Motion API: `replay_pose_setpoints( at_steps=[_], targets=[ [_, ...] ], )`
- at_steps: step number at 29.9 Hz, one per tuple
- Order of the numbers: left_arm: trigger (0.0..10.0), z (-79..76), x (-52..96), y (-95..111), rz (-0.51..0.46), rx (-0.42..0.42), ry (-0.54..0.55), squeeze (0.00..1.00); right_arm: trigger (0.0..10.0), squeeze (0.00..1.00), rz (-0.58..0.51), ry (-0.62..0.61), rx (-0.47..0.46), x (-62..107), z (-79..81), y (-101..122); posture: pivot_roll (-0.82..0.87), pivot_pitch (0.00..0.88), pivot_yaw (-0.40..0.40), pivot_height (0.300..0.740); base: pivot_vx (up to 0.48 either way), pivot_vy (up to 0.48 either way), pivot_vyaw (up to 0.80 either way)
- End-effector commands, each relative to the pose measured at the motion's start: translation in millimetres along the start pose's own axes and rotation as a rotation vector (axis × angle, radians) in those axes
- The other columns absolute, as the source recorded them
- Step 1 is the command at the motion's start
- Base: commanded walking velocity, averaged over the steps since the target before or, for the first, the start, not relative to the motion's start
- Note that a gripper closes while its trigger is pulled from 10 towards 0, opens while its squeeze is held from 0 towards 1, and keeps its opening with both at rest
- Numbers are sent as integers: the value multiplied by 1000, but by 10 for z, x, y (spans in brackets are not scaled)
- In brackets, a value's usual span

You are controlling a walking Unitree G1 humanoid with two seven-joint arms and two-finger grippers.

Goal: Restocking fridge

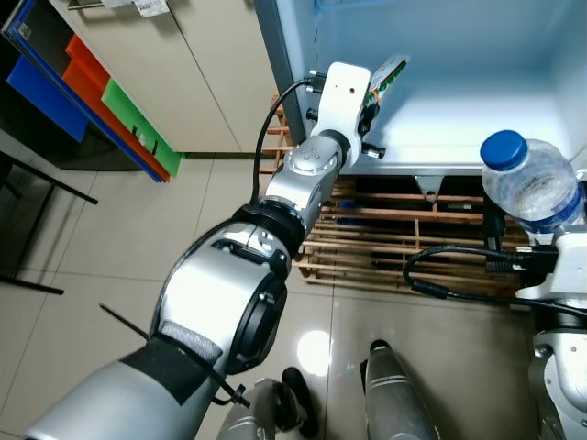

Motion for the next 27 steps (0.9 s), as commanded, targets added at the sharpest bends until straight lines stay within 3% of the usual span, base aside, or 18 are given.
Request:
replay_pose_setpoints(
  at_steps=[1,4,7,8,9,10,18,22,27],
  targets=[
    [10000,-87,-17,32,-4,-20,-30,0,10000,0,204,117,-95,122,208,-317,-388,387,297,718,0,0,0],
    [10000,59,1,0,23,-39,-1,0,10000,0,223,99,-93,204,188,-309,-396,402,295,718,0,0,0],
    [10000,109,10,-18,35,-46,15,0,10000,0,243,88,-87,243,173,-336,-402,407,294,718,0,0,0],
    [10000,119,20,-64,53,-49,18,318,10000,0,252,79,-79,264,156,-336,-407,411,291,718,0,0,0],
    [10000,119,20,-64,53,-49,18,318,10000,0,252,79,-79,264,156,-336,-407,411,291,718,0,0,0],
    [10000,117,23,-80,58,-49,17,1000,10000,0,254,74,-77,271,149,-332,-413,413,289,718,0,0,0],
    [10000,105,33,-125,68,-56,8,1000,10000,0,277,40,-49,320,70,-324,-427,419,289,718,0,0,0],
    [10000,122,28,-88,54,-102,11,1000,10000,0,273,21,-44,320,54,-313,-433,418,291,718,0,0,0],
    [10000,217,-9,215,-46,-273,69,1000,10000,0,269,-25,-30,313,-15,-311,-436,405,282,718,0,0,0]
  ],
)
Point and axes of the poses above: a point about 5 cm out from each wrist's last joint towards the gripper, its own x axis pointing back from the gripper into the wrist, its own y axis along the axis of the wrist's last joint, z = x × y, the point moved 1 cm from there along -x, pointing out of the wrist towards the gripper, and after that the axes turned 5 degrees about -x, right-handed, at the moved point
